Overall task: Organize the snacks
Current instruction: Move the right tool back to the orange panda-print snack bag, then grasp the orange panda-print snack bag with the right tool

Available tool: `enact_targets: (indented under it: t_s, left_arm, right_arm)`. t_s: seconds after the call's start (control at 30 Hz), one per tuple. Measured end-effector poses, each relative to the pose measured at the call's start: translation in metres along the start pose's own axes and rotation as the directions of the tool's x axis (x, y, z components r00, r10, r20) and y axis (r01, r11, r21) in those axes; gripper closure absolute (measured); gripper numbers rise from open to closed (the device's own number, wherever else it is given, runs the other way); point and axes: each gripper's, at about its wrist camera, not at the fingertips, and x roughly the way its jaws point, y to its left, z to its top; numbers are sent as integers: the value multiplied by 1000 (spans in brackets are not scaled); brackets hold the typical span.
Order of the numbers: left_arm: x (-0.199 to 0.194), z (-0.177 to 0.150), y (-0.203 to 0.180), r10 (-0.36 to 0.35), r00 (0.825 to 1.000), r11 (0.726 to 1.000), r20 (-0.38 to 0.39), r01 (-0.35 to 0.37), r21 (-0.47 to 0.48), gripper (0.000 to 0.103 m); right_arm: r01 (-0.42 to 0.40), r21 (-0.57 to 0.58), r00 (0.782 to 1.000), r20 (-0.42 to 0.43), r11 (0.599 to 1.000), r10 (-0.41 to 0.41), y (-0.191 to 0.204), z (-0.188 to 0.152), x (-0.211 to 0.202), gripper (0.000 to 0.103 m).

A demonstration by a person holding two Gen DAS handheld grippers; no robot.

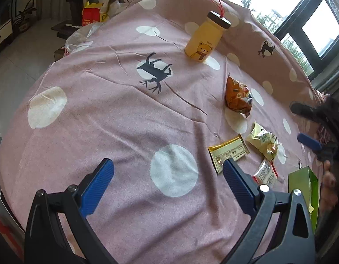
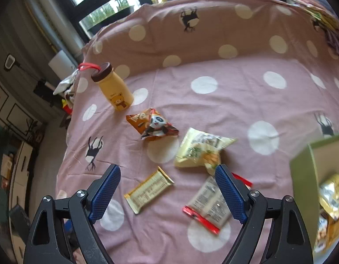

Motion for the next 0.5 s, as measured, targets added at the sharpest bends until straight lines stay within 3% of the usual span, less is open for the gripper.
enact_targets:
  t_s: [0.17, 0.27, 0.3, 0.37, 0.43, 0.5]
  left_arm:
    - [0, -1, -8, -34, 999, 999, -18, 34, 15, 3]
    - [2, -1, -13, -46, 998, 998, -37, 48, 28, 3]
    - [2, -2, -15, -51, 998, 998, -40, 52, 31, 3]
    - [1, -3, -17, -54, 998, 997, -38, 56, 44, 3]
    - [-1, -3, -18, -53, 998, 997, -34, 55, 50, 3]
    - [0, -4, -20, -51, 998, 997, -34, 53, 58, 3]
  right_arm:
    - [54, -62, 998, -15, 997, -55, 26, 43, 60, 15]
    - [37, -17, 999, -29, 999, -38, 32, 58, 99, 15]
    - [22, -51, 999, -44, 998, -24, 39, 61, 113, 15]
    - [85, -161, 993, -72, 983, -97, 54, 62, 138, 15]
    - [151, -181, 984, -64, 972, -165, 57, 60, 155, 15]
    - [90, -136, 984, -142, 987, -109, 49, 55, 173, 19]
